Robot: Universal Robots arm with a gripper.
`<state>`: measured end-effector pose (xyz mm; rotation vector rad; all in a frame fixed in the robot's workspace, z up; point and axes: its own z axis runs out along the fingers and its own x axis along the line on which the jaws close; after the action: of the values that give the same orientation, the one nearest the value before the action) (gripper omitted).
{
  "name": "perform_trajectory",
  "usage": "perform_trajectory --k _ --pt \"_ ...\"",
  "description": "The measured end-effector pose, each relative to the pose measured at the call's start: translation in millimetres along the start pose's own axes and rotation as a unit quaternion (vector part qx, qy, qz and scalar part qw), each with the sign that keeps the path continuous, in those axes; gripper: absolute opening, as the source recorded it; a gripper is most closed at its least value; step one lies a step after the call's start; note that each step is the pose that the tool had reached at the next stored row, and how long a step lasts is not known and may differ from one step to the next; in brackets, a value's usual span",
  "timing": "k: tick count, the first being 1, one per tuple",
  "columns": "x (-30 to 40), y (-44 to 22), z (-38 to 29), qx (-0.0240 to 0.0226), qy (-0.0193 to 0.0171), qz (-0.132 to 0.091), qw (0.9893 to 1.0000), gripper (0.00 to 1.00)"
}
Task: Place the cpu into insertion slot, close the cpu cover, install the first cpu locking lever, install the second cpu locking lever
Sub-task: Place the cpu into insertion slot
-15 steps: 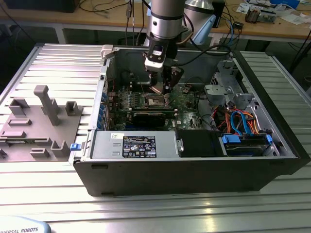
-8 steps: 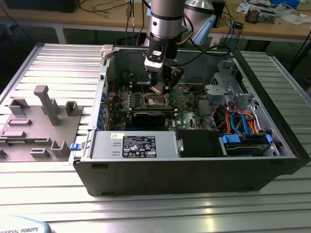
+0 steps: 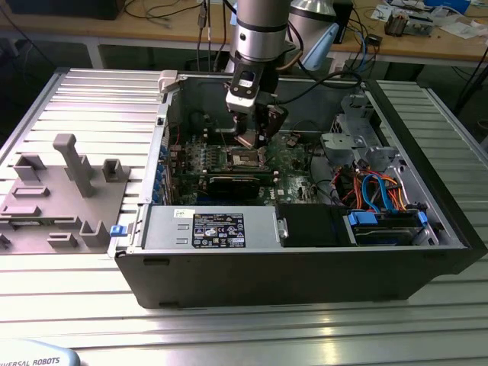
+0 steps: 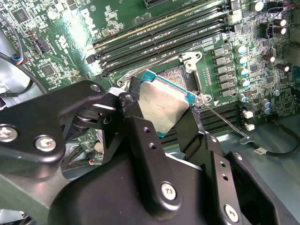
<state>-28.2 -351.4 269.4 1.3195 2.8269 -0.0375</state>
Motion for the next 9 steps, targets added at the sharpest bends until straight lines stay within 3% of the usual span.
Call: perform_trajectory --k 9 --pt "0.0 0.0 0.1 0.0002 0.0000 0.006 1.0000 0.54"
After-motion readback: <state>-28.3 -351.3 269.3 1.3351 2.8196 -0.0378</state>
